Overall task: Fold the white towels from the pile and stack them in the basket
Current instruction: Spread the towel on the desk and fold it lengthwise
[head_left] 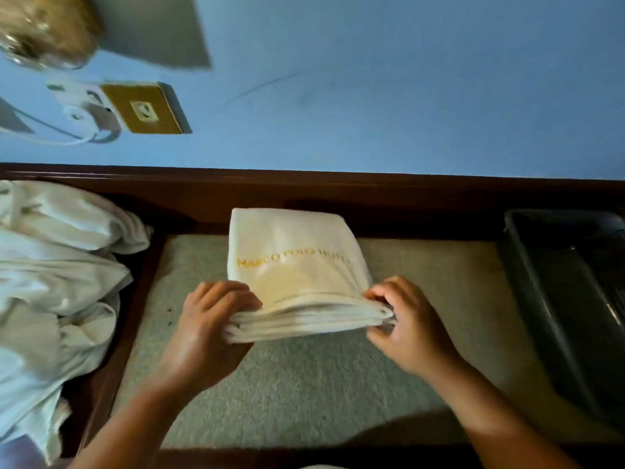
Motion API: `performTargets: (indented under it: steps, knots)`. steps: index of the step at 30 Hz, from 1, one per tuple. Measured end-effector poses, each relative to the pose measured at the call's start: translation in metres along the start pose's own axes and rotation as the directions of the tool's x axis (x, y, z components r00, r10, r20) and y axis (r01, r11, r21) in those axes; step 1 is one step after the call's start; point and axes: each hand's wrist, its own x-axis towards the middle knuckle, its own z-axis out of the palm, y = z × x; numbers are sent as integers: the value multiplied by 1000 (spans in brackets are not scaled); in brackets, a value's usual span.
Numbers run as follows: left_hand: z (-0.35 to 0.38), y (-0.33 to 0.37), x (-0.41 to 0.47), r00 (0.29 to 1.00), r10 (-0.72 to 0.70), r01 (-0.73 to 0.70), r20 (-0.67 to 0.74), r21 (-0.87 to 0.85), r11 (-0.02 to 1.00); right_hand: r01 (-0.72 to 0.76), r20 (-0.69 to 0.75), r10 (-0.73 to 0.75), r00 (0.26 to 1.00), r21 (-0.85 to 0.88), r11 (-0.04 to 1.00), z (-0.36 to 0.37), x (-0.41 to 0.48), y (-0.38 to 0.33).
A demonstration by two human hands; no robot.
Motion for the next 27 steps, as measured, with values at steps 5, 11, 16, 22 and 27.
performTargets:
  steps: [5, 11, 16, 22, 27]
  knots:
    - [92, -44, -136, 816, -408, 357, 410, 198, 913, -262, 381, 280, 881, -100, 960, 105, -83, 25]
    - [109, -45, -156, 462, -844, 887, 273, -117, 447, -746, 347, 671, 656, 160, 646, 142, -98, 20]
    - [115, -39, -125, 263, -893, 954, 366, -234, 185, -884, 456, 760, 464, 186, 428, 152, -71, 20]
    - [122, -40, -116, 222, -932, 961, 287, -229, 158, -885, 444, 777, 446, 92, 456, 156, -55, 12]
    - [122, -32, -127, 213, -937, 975, 278, -125, 185, -872, 368, 816, 446, -27, 488, 155, -70, 9]
